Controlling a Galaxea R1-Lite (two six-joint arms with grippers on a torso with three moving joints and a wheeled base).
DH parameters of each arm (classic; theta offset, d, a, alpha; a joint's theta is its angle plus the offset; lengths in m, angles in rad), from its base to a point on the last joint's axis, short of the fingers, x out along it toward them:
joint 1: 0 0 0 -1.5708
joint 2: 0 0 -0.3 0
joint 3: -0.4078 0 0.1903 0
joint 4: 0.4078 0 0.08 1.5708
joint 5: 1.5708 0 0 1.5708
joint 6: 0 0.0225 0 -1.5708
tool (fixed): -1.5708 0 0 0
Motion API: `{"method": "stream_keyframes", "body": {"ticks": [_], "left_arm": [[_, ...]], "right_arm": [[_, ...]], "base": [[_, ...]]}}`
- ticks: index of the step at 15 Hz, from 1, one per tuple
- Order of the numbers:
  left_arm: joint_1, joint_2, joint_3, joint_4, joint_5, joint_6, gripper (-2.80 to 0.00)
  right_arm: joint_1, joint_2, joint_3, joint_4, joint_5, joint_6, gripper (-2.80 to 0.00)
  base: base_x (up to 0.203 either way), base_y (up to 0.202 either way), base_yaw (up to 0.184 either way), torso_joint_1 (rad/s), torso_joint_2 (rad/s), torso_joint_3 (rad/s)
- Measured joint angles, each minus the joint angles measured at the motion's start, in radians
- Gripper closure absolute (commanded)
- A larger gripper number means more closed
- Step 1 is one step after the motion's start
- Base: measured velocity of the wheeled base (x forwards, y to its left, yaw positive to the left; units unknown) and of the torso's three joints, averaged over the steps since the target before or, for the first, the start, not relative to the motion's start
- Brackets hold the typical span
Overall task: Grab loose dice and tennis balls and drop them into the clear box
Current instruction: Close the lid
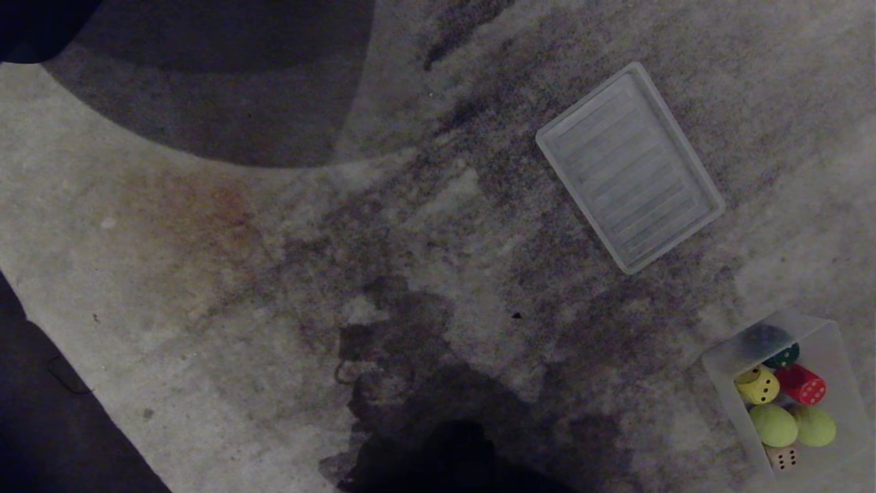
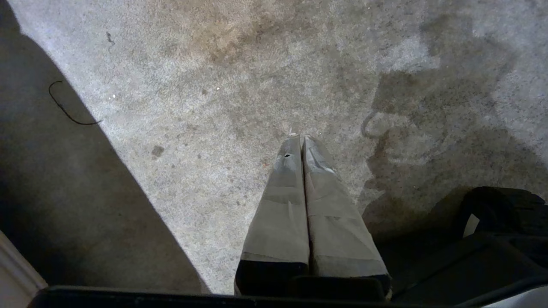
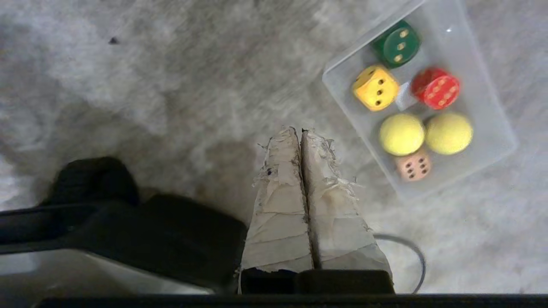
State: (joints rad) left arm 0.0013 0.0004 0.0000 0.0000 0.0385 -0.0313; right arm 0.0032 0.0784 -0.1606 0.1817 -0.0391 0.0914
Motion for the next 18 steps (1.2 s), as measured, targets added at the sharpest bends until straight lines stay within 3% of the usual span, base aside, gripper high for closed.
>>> {"method": "stream_keyframes", "body": {"ticks": [4,9,13,16,17,18], "left_arm": [[0.000,0.000,0.000,0.000,-0.001,0.000,0.00],[0.000,0.000,0.000,0.000,-0.001,0.000,0.00],[0.000,0.000,0.000,0.000,0.000,0.000,0.00],[0.000,0.000,0.000,0.000,-0.001,0.000,0.00],[0.000,0.000,0.000,0.000,-0.001,0.000,0.00],[0.000,0.000,0.000,0.000,-0.001,0.000,0.00]], "right_arm": [[-0.025,0.333,-0.161,-0.057,-0.034,0.064,0.00],[-0.055,0.875,-0.253,-0.383,-0.096,0.234,0.00],[-0.047,1.282,-0.347,-0.704,-0.130,0.441,0.00],[-0.013,1.479,-0.452,-0.834,-0.137,0.634,0.00],[0.000,1.522,-0.478,-0.869,-0.138,0.689,-2.80],[0.013,1.558,-0.498,-0.899,-0.138,0.726,-2.80]], "base": [[0.000,0.000,0.000,0.000,0.00,0.000],[0.000,0.000,0.000,0.000,0.00,0.000],[0.000,0.000,0.000,0.000,0.00,0.000],[0.000,0.000,0.000,0.000,0.00,0.000],[0.000,0.000,0.000,0.000,0.00,0.000],[0.000,0.000,0.000,0.000,0.00,0.000]]}}
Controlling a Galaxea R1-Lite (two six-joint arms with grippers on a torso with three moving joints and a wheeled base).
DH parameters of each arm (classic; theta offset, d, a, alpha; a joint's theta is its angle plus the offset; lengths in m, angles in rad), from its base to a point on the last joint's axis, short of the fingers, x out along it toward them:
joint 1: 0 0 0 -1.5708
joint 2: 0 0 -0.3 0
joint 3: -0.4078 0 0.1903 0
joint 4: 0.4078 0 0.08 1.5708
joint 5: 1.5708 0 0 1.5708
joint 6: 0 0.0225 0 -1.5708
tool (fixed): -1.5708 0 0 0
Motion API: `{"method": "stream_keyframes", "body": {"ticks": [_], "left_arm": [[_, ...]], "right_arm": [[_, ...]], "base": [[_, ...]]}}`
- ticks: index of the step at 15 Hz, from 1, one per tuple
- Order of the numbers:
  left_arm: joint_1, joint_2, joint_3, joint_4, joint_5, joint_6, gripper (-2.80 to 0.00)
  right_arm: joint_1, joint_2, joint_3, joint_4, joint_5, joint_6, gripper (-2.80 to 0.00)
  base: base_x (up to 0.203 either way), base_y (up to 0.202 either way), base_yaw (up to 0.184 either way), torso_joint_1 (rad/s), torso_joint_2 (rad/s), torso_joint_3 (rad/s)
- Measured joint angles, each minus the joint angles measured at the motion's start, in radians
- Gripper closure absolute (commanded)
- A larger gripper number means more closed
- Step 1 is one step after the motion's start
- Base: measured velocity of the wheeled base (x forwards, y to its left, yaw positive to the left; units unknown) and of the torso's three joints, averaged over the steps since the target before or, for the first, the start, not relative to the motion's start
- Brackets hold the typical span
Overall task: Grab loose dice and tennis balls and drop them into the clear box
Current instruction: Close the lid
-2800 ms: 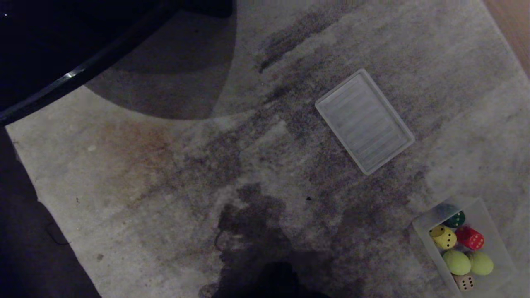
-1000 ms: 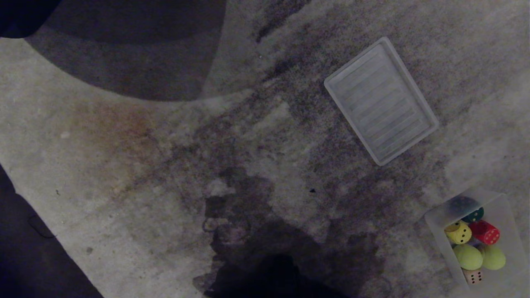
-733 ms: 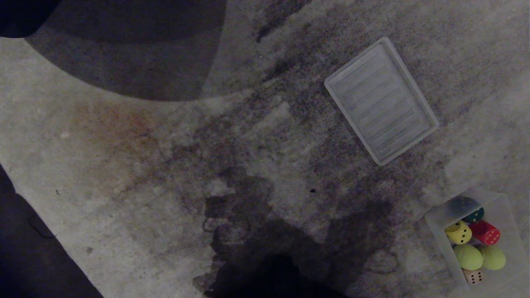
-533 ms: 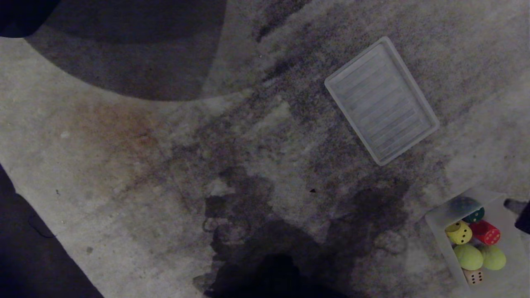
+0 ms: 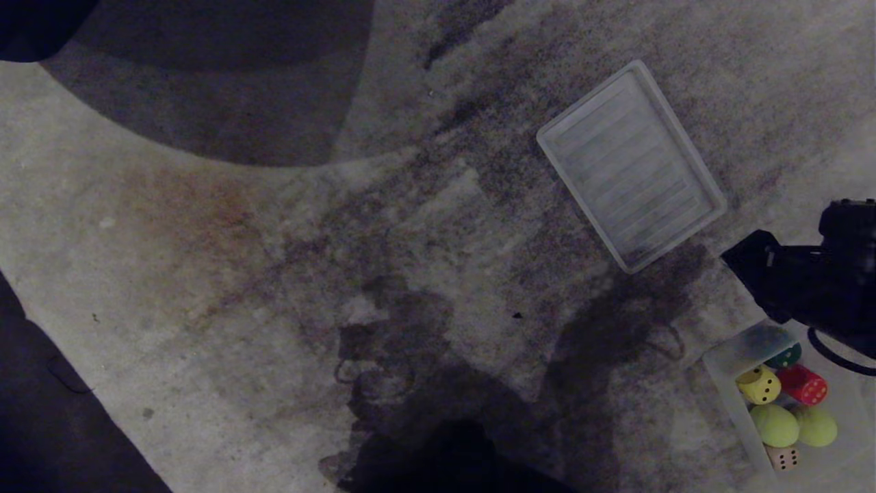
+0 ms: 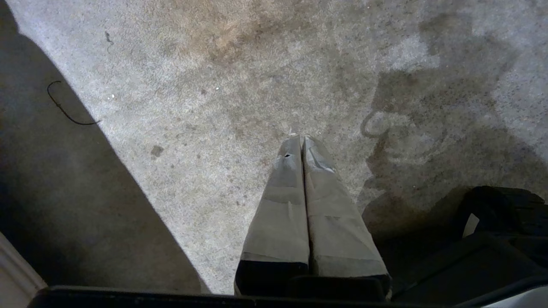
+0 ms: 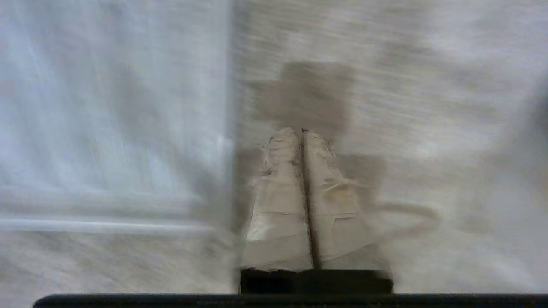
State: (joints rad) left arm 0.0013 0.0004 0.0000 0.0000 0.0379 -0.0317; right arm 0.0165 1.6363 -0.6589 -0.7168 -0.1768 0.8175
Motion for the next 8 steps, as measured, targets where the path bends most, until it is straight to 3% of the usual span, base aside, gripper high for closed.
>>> {"method": "stream_keyframes", "body": {"ticks": [2,8], "left_arm": [[0.000,0.000,0.000,0.000,0.000,0.000,0.00],[0.000,0.000,0.000,0.000,0.000,0.000,0.00]], "right_arm": [[0.021,0.049,-0.028,-0.018,0.000,0.035,-2.80],[0.016,0.135,-0.084,-0.019,-0.020,-0.016,-2.80]], "base": [[0.000,0.000,0.000,0.000,0.00,0.000],[0.000,0.000,0.000,0.000,0.00,0.000]]}}
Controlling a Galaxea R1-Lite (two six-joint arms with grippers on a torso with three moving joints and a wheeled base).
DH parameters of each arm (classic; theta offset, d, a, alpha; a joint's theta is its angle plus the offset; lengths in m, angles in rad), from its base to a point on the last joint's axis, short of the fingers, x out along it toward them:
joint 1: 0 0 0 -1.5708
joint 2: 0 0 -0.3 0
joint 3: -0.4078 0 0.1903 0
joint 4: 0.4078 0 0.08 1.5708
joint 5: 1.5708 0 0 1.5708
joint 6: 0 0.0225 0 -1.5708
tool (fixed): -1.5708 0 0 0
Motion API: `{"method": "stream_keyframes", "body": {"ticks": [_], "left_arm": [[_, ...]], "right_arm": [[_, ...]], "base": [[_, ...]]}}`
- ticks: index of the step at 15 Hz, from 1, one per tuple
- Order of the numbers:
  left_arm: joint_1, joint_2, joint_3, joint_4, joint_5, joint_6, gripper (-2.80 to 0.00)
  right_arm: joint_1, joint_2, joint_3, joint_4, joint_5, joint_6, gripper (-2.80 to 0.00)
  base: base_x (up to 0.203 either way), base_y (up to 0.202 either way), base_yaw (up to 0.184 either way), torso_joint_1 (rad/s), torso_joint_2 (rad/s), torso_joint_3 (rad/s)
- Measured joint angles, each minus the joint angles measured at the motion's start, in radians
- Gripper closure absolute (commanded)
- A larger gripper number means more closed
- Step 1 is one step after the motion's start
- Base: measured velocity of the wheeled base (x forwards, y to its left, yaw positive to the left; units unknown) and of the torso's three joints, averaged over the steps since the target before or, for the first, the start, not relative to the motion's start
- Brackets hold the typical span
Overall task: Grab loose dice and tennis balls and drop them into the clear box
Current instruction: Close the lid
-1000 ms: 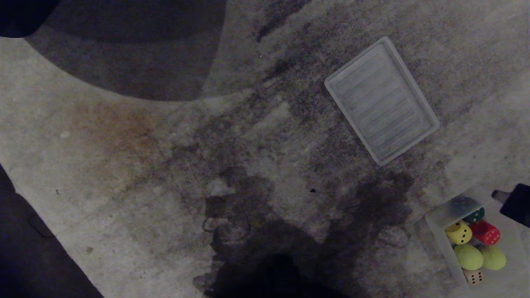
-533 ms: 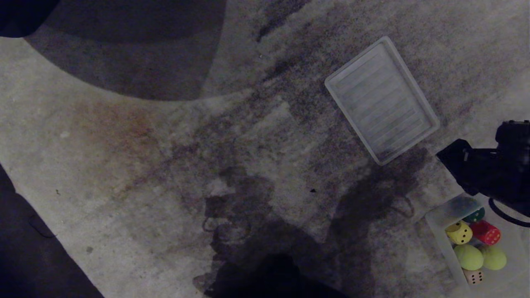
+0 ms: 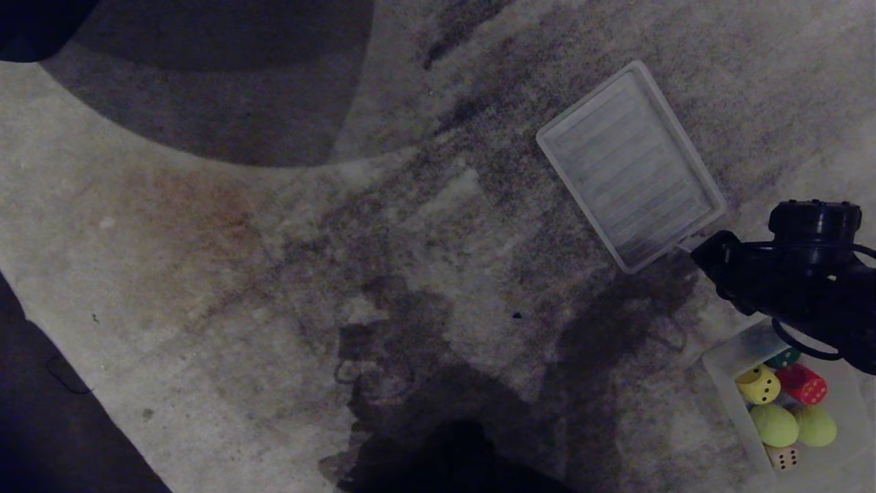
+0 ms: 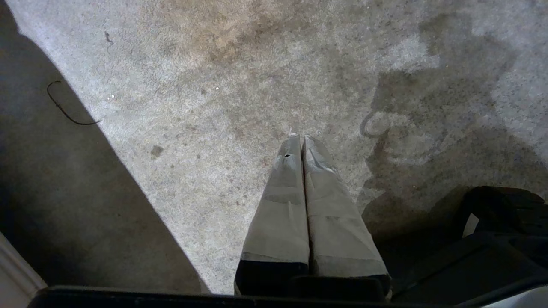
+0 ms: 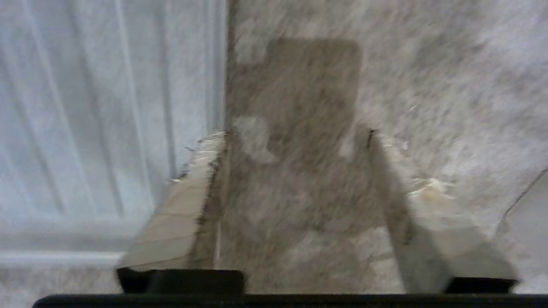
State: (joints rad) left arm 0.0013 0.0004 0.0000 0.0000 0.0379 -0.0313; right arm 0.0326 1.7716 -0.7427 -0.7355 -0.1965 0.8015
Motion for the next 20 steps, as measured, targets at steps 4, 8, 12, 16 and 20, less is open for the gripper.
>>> {"method": "stream_keyframes", "body": {"ticks": [4,8,12,16,20], "left_arm": [[0.000,0.000,0.000,0.001,0.001,0.000,0.00],[0.001,0.000,0.000,0.000,0.000,0.000,0.00],[0.000,0.000,0.000,0.000,0.000,0.000,0.00],[0.000,0.000,0.000,0.000,0.000,0.000,0.00],[0.000,0.000,0.000,0.000,0.001,0.000,0.00]], "right_arm": [[-0.004,0.016,-0.037,-0.011,-0.004,0.049,-2.80],[-0.001,-0.023,-0.046,-0.035,0.078,0.095,-2.80],[0.003,-0.055,-0.033,-0.028,0.099,0.092,-2.80],[0.000,-0.074,-0.027,-0.029,0.110,0.088,-2.80],[0.004,-0.038,-0.067,-0.056,0.126,0.105,-2.80]], "base": [[0.000,0.000,0.000,0.000,0.00,0.000],[0.000,0.000,0.000,0.000,0.00,0.000],[0.000,0.000,0.000,0.000,0.00,0.000],[0.000,0.000,0.000,0.000,0.00,0.000],[0.000,0.000,0.000,0.000,0.00,0.000]]}}
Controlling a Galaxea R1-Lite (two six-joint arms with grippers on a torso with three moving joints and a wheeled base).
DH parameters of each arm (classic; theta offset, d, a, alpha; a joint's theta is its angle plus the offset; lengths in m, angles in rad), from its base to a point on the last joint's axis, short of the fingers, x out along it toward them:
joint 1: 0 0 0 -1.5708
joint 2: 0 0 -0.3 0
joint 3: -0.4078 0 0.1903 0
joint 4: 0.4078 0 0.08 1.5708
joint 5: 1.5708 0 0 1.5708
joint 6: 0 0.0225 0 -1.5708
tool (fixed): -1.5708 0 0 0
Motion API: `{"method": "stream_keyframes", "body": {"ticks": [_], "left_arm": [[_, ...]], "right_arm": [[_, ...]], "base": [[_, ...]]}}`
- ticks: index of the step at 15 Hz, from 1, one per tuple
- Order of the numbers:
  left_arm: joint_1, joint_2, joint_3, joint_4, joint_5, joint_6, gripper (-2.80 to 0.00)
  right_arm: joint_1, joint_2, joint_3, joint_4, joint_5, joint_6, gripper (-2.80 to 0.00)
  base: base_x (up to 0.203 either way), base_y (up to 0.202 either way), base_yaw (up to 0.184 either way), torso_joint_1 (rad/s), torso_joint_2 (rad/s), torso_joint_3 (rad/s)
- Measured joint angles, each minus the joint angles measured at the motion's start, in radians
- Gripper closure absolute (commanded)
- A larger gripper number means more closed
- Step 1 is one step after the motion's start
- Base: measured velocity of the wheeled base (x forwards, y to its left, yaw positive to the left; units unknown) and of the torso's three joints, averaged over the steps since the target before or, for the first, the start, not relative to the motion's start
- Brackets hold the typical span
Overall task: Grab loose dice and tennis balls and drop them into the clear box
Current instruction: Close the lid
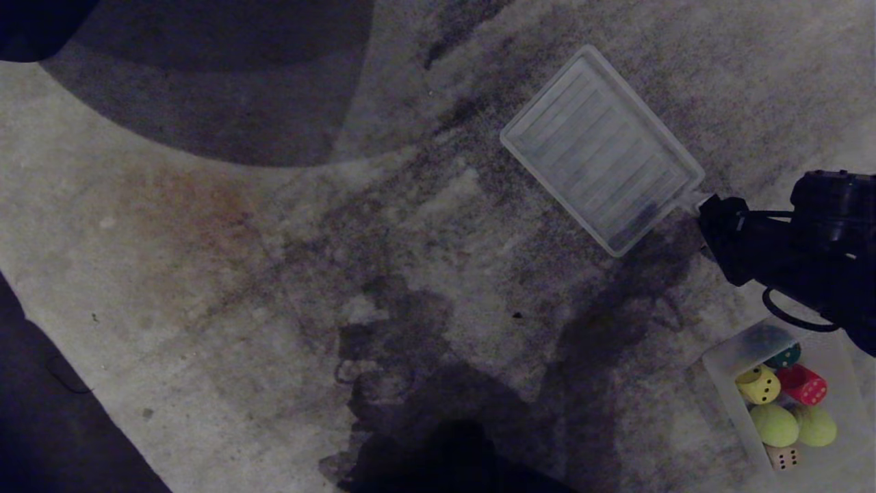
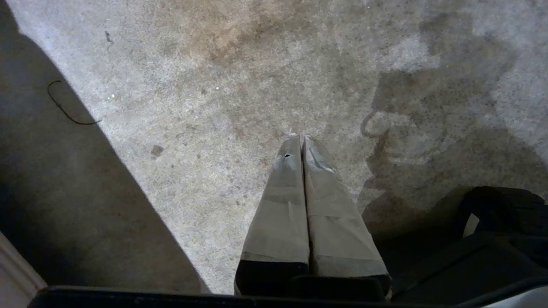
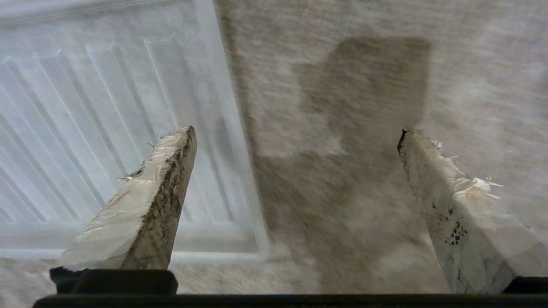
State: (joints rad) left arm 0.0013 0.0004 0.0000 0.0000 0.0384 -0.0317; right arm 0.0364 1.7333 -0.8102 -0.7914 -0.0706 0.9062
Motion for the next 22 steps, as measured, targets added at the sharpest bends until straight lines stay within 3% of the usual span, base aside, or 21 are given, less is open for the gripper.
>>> {"method": "stream_keyframes", "body": {"ticks": [6,7,14,19,22], "left_arm": [[0.000,0.000,0.000,0.000,-0.001,0.000,0.00],[0.000,0.000,0.000,0.000,-0.001,0.000,0.00],[0.000,0.000,0.000,0.000,-0.001,0.000,0.00],[0.000,0.000,0.000,0.000,-0.001,0.000,0.00],[0.000,0.000,0.000,0.001,-0.001,0.000,0.00]], "right_arm": [[-0.002,0.091,-0.080,-0.003,0.032,0.000,-2.80],[-0.001,0.107,-0.093,-0.001,0.033,-0.003,0.00],[-0.007,0.139,-0.108,0.011,0.035,-0.127,0.00],[-0.023,0.083,-0.067,0.124,0.037,-0.163,0.00],[-0.073,0.014,-0.005,0.238,0.065,-0.210,0.00]], "base": [[0.000,0.000,0.000,0.000,0.00,0.000],[0.000,0.000,0.000,0.000,0.00,0.000],[0.000,0.000,0.000,0.000,0.00,0.000],[0.000,0.000,0.000,0.000,0.00,0.000],[0.000,0.000,0.000,0.000,0.00,0.000]]}}
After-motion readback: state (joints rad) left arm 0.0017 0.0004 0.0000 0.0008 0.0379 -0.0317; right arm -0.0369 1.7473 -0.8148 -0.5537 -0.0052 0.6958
